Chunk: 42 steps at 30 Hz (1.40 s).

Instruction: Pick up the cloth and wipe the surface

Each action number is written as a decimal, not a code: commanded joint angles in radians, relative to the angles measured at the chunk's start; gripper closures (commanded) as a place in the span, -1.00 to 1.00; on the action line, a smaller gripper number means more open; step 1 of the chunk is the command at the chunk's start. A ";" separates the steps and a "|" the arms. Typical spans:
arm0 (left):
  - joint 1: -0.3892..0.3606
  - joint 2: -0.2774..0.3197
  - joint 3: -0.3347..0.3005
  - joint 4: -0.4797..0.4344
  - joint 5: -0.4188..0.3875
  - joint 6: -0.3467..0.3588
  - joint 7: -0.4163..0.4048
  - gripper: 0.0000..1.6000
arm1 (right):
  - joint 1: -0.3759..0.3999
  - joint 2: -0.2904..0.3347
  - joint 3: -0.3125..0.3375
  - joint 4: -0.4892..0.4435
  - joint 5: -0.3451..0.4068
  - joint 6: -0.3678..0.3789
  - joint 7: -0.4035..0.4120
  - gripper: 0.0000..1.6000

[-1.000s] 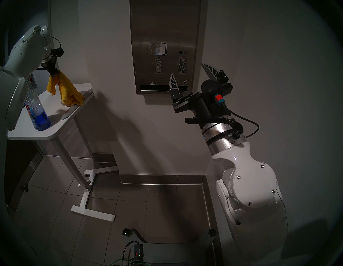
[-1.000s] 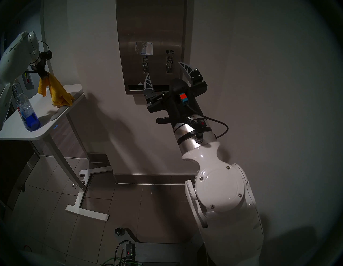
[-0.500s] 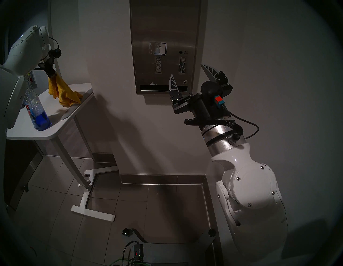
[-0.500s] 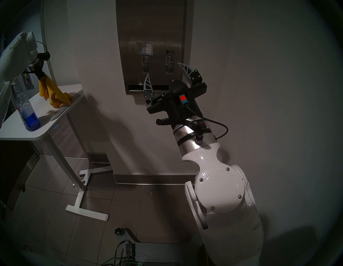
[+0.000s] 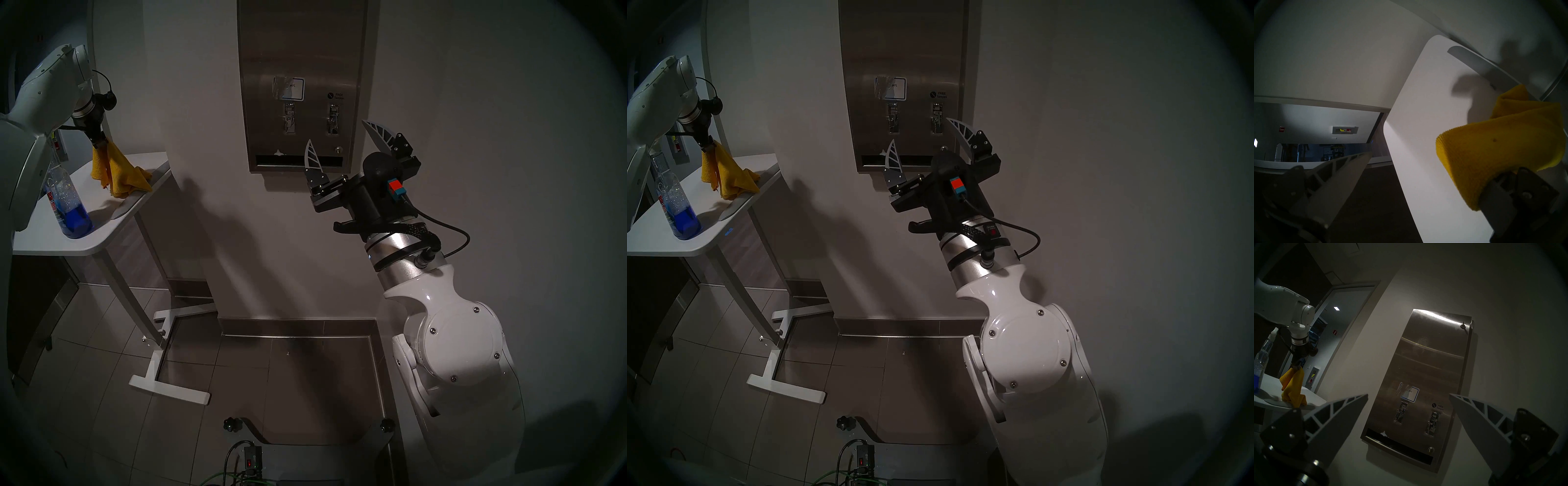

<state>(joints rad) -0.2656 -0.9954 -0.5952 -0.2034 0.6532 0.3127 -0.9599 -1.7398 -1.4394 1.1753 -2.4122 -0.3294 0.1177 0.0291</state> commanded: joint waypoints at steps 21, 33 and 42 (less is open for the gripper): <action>-0.001 0.013 -0.041 0.070 -0.042 -0.021 -0.109 -1.00 | 0.013 0.005 0.004 -0.031 0.000 -0.005 0.011 -1.00; -0.009 -0.042 -0.079 0.044 -0.078 0.007 -0.112 -1.00 | 0.008 0.009 -0.011 -0.031 -0.001 0.002 0.031 -1.00; -0.082 -0.059 -0.070 -0.006 -0.062 0.011 -0.091 -1.00 | -0.009 0.012 -0.010 -0.031 0.003 0.007 0.041 -1.00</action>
<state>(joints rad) -0.2356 -1.0262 -0.6710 -0.1536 0.5769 0.3261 -1.0775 -1.7460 -1.4272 1.1578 -2.4120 -0.3297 0.1211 0.0709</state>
